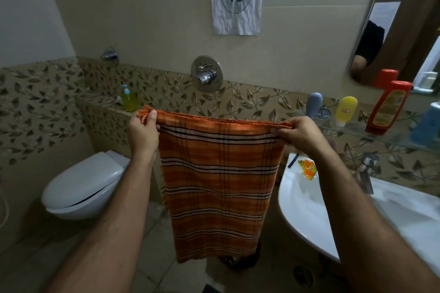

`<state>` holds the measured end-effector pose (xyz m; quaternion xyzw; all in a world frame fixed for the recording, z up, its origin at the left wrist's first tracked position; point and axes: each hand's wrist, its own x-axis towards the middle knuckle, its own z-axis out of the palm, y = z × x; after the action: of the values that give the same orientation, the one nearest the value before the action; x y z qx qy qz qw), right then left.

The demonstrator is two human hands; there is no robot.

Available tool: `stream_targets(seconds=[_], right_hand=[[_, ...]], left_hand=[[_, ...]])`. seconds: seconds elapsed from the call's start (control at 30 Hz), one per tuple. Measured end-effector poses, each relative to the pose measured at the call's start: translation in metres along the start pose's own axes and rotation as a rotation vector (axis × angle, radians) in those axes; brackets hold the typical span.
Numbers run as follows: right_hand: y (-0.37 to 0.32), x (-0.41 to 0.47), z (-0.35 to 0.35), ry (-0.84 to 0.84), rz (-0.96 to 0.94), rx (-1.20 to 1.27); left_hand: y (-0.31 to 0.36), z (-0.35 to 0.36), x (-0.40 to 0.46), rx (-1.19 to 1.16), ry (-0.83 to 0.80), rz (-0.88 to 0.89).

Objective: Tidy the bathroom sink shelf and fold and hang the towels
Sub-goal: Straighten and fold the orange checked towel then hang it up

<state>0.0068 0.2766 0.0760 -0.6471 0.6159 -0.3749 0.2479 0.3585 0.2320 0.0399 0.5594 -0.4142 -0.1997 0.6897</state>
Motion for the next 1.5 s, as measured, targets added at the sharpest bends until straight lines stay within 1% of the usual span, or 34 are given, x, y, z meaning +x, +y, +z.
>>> stream_targets(seconds=[0.03, 0.1, 0.2, 0.27, 0.37, 0.47, 0.53, 0.6, 0.7, 0.73, 0.77, 0.8, 0.83, 0.87, 0.9, 0.93, 0.97, 1.0, 1.03, 1.07, 1.1, 1.17, 1.23, 1.3, 1.4, 1.43, 1.5], right_hand=[[-0.002, 0.002, -0.001, 0.027, -0.021, -0.014], [-0.012, 0.003, -0.011, 0.024, -0.069, 0.066], [-0.031, 0.005, -0.021, -0.008, -0.177, 0.347], [-0.046, 0.006, -0.015, 0.000, -0.193, 0.471], [-0.061, 0.010, -0.004, 0.055, -0.204, 0.488], [-0.073, 0.014, 0.001, 0.169, -0.248, 0.437], [-0.081, 0.014, 0.003, 0.228, -0.281, 0.398], [-0.092, 0.012, 0.000, 0.236, -0.288, 0.428], [-0.112, 0.013, -0.013, 0.208, -0.243, 0.620], [-0.118, 0.018, -0.017, 0.192, -0.212, 0.676], [-0.123, 0.025, -0.017, 0.182, -0.171, 0.704], [-0.127, 0.031, -0.014, 0.176, -0.123, 0.703], [-0.130, 0.039, -0.008, 0.168, -0.071, 0.694], [-0.132, 0.045, -0.001, 0.161, -0.020, 0.689], [-0.129, 0.051, 0.006, 0.156, 0.018, 0.683], [-0.123, 0.056, 0.012, 0.155, 0.058, 0.677], [-0.116, 0.059, 0.016, 0.156, 0.106, 0.674], [-0.108, 0.061, 0.018, 0.162, 0.159, 0.671], [-0.097, 0.065, 0.018, 0.168, 0.203, 0.666], [-0.088, 0.067, 0.017, 0.171, 0.241, 0.663], [-0.080, 0.067, 0.014, 0.169, 0.270, 0.655], [-0.070, 0.067, 0.006, 0.170, 0.305, 0.658], [-0.062, 0.066, -0.005, 0.166, 0.315, 0.678], [-0.057, 0.066, -0.017, 0.110, 0.300, 0.697], [-0.058, 0.068, -0.042, -0.021, 0.239, 0.690], [-0.060, 0.070, -0.056, -0.059, 0.188, 0.736], [-0.065, 0.075, -0.084, -0.140, 0.005, 0.878]], left_hand=[[0.002, -0.002, 0.002, 0.008, 0.009, 0.020], [0.008, -0.006, 0.007, 0.022, 0.029, 0.070], [0.020, -0.008, 0.016, 0.034, 0.064, 0.114], [0.024, -0.004, 0.021, 0.042, 0.080, 0.093], [0.018, -0.002, 0.024, 0.037, 0.073, 0.045], [0.012, -0.007, 0.019, 0.052, 0.064, 0.126], [0.015, -0.009, 0.019, 0.048, 0.052, 0.110], [0.026, -0.013, 0.023, -0.017, -0.029, 0.016], [0.044, -0.023, 0.036, -0.286, -0.184, -0.089], [0.043, -0.025, 0.043, -0.311, -0.228, -0.119], [0.030, -0.023, 0.046, -0.286, -0.313, -0.181], [0.007, -0.023, 0.041, -0.263, -0.422, -0.303], [-0.030, -0.026, 0.036, -0.283, -0.549, -0.451], [-0.078, -0.036, 0.034, -0.315, -0.592, -0.574], [-0.117, -0.041, 0.028, -0.321, -0.573, -0.691], [-0.142, -0.041, 0.009, -0.423, -0.611, -0.769], [-0.149, -0.037, -0.021, -0.596, -0.686, -0.925], [-0.135, -0.030, -0.055, -0.749, -0.786, -1.001], [-0.111, -0.025, -0.077, -0.814, -0.841, -1.032], [-0.095, -0.025, -0.083, -0.808, -0.904, -0.945], [-0.093, -0.023, -0.081, -0.745, -0.902, -0.875], [-0.085, -0.019, -0.068, -0.633, -0.786, -0.738], [-0.072, -0.011, -0.057, -0.534, -0.711, -0.612], [-0.055, -0.003, -0.049, -0.501, -0.645, -0.527], [-0.025, 0.005, -0.036, -0.485, -0.599, -0.447], [-0.015, 0.008, -0.031, -0.489, -0.600, -0.434], [0.009, 0.016, -0.021, -0.497, -0.586, -0.398]])
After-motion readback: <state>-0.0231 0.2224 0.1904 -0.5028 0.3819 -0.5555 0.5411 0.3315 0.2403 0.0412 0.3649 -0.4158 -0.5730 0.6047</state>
